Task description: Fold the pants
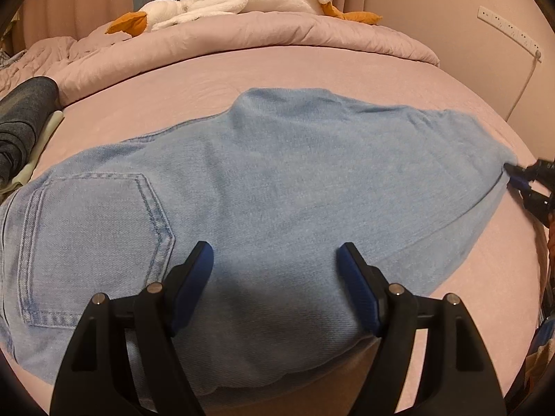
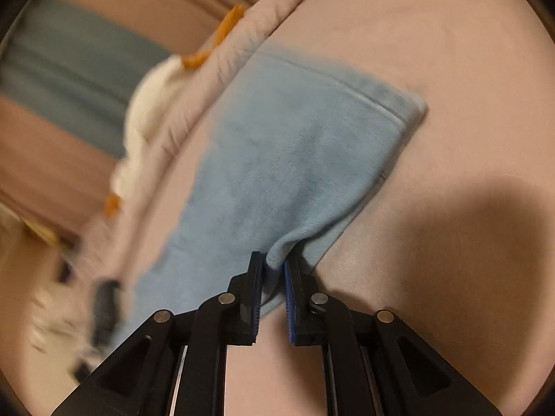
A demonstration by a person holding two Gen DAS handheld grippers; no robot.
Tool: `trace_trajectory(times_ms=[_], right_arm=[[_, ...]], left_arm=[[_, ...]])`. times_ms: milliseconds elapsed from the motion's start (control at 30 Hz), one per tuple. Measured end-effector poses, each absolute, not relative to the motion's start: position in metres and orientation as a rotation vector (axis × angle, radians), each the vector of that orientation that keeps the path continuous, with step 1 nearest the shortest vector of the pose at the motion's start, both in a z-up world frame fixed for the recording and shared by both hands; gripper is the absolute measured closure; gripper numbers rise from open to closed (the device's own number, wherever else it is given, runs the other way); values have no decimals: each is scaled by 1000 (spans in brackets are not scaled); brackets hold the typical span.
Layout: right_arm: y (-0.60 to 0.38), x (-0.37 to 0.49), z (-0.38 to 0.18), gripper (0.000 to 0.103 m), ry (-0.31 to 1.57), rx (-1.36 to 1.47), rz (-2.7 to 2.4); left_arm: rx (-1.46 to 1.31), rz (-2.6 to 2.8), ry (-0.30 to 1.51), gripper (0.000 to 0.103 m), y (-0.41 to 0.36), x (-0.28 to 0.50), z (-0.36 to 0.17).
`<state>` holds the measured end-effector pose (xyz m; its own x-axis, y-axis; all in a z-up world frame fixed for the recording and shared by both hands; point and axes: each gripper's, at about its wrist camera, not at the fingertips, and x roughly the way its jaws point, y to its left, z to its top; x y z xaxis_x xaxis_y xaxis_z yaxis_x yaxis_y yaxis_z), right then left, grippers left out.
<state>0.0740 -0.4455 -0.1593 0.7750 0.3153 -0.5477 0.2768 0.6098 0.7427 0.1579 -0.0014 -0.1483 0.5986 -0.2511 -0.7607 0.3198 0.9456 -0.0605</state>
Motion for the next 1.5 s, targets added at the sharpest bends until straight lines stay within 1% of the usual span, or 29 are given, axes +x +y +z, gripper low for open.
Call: trace_trajectory(times_ms=[33, 100, 167, 233, 300, 400, 467, 567, 633, 733, 800, 833, 933, 1033, 1133, 1200, 1300, 1333, 1400, 1433, 1500], right_arm=[[-450, 73, -158, 83, 681, 961, 32], [-456, 75, -148, 63, 630, 973, 18], [-460, 78, -143, 61, 621, 973, -6], [-459, 83, -143, 65, 657, 955, -52], [-459, 92, -138, 98, 693, 918, -101], [-459, 95, -119, 98, 675, 860, -76], [-456, 93, -97, 100, 613, 778, -50], [-447, 87, -83, 100, 563, 693, -85], [-449, 84, -96, 100, 563, 691, -129], [-462, 98, -136, 100, 687, 672, -193], [-473, 96, -155, 101, 685, 721, -207], [-475, 94, -157, 101, 667, 751, -203], [-474, 96, -143, 101, 650, 716, -200], [-475, 95, -127, 102, 587, 710, -195], [-476, 107, -145, 102, 669, 692, -251], [-479, 104, -159, 102, 670, 734, -265], [-478, 109, -153, 102, 716, 710, -249], [-482, 106, -145, 100, 717, 703, -242], [-486, 94, -128, 84, 683, 635, -303], [-484, 85, -118, 81, 661, 557, -368], [-471, 83, -97, 81, 617, 421, -344]], left_arm=[[87, -330, 868, 28, -2, 158, -148], [94, -326, 867, 27, -2, 157, -149], [94, -323, 865, 27, -2, 157, -149], [93, -324, 865, 27, -2, 157, -150], [94, -323, 864, 27, -2, 157, -150], [92, -315, 867, 27, -2, 156, -149], [82, -306, 873, 27, -2, 156, -147], [83, -301, 872, 26, -3, 156, -148], [81, -299, 872, 26, -3, 155, -148], [93, -294, 877, 24, -5, 155, -147], [98, -287, 889, 22, -6, 153, -145], [99, -286, 891, 20, -5, 151, -143], [95, -294, 897, 19, -4, 148, -142], [96, -294, 898, 18, -5, 148, -144], [107, -286, 895, 16, -8, 147, -146], [114, -287, 898, 16, -8, 146, -146], [100, -297, 914, 16, -3, 145, -142], [88, -302, 916, 16, -1, 144, -140], [33, -329, 895, 16, 5, 141, -130], [12, -337, 883, 16, 6, 142, -126], [-34, -343, 872, 16, 8, 148, -119]])
